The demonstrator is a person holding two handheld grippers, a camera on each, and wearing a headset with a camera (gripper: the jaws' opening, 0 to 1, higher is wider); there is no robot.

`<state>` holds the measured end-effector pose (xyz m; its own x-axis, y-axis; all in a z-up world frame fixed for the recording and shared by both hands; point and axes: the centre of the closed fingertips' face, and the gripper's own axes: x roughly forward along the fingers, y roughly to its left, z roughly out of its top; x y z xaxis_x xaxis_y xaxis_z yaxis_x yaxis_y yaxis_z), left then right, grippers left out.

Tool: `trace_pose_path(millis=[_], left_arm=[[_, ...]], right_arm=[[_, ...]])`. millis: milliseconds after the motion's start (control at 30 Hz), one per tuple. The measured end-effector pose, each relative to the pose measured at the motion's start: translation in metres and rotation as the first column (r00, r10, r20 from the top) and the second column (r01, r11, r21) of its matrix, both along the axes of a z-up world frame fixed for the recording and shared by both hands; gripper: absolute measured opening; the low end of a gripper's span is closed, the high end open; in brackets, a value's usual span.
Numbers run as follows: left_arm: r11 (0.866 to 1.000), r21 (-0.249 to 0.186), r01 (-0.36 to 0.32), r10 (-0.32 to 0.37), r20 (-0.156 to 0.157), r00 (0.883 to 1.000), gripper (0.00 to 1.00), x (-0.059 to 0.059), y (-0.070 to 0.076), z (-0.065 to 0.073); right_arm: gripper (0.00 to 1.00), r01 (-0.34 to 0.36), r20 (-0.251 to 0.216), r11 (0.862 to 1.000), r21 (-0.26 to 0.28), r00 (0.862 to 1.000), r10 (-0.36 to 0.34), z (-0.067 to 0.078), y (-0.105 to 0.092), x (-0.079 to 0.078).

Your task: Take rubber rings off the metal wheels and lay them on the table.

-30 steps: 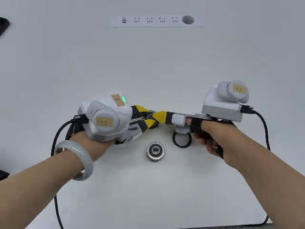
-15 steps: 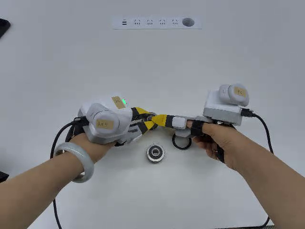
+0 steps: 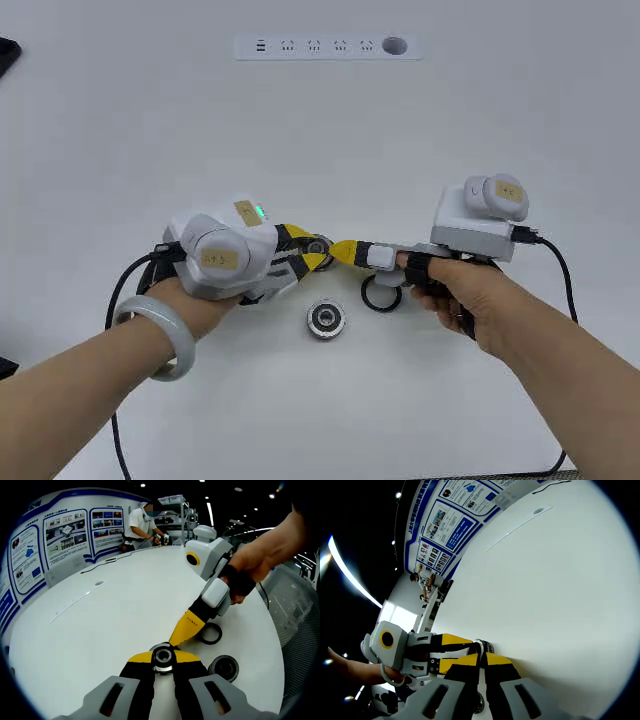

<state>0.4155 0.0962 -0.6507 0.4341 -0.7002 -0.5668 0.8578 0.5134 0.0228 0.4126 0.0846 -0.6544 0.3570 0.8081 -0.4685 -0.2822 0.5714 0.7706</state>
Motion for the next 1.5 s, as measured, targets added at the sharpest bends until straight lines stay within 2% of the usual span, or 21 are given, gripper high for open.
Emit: trace_pose_path(millis=[333,500,1500], left_arm=[[1.000,-0.004,-0.001,0.001,-0.002,1.000,0.14,-0.001,0.000,0.000],[1.000,-0.004,-0.002,0.002,-0.002,1.000,0.14,-0.001,0.000,0.000],[1.000,0.002,0.004,-0.004,0.005,1.000,0.14,-0.001,0.001,0.000]], right_arm=[[0.03,-0.001,0.000,1.000,-0.005,1.000,0.001,0.000,0.000,-0.001],[0.02,-0.008,0.024,1.000,-0.018,1.000,0.008,0.002,0.001,-0.001],[0.01,-0.027,0.041,0.999,0.021,0.999,0.026,0.014,0.010,-0.003]])
